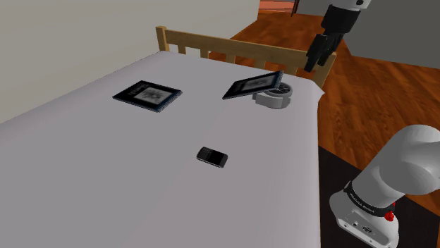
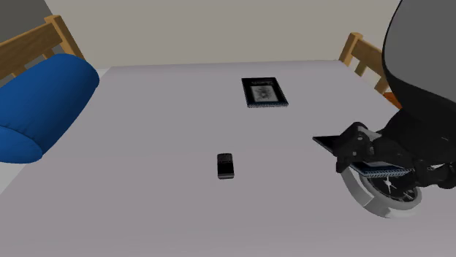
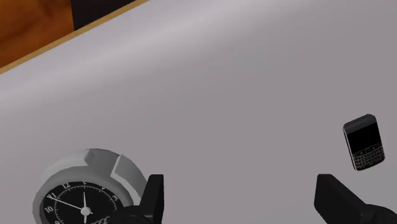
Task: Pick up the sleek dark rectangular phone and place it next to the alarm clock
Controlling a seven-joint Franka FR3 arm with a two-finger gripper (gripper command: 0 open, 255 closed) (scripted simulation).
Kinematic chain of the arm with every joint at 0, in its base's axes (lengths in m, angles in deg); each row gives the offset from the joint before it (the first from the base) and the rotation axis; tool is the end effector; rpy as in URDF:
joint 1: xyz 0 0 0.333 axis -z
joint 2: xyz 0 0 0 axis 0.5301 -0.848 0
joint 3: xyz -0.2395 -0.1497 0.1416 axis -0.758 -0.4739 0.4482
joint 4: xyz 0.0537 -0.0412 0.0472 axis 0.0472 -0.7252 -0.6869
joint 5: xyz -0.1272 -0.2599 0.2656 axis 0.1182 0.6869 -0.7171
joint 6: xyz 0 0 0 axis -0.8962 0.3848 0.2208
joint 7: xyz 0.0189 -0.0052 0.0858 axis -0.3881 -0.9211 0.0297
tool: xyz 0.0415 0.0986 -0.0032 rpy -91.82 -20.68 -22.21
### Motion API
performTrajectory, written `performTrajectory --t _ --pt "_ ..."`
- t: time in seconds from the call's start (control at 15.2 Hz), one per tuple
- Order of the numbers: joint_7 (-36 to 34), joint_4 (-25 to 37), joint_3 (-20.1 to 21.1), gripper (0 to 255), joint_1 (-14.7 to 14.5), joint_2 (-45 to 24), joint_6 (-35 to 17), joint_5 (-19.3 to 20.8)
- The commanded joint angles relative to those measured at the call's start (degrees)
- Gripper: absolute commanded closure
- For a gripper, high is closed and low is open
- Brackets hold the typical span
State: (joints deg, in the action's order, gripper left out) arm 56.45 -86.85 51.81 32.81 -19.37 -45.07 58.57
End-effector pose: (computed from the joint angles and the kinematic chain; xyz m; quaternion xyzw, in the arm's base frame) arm 0.3134 0.0136 0.6319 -0.9988 -0.0036 -0.0455 0.0184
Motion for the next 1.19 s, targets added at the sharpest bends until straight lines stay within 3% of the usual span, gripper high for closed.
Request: performTrajectory --t 0.0,1.12 --pt "0.00 0.00 0.00 0 0.00 0.00 0.00 0.00" --pt "-1.24 -3.49 13.74 0 -7.97 -20.26 -22.82 -2.14"
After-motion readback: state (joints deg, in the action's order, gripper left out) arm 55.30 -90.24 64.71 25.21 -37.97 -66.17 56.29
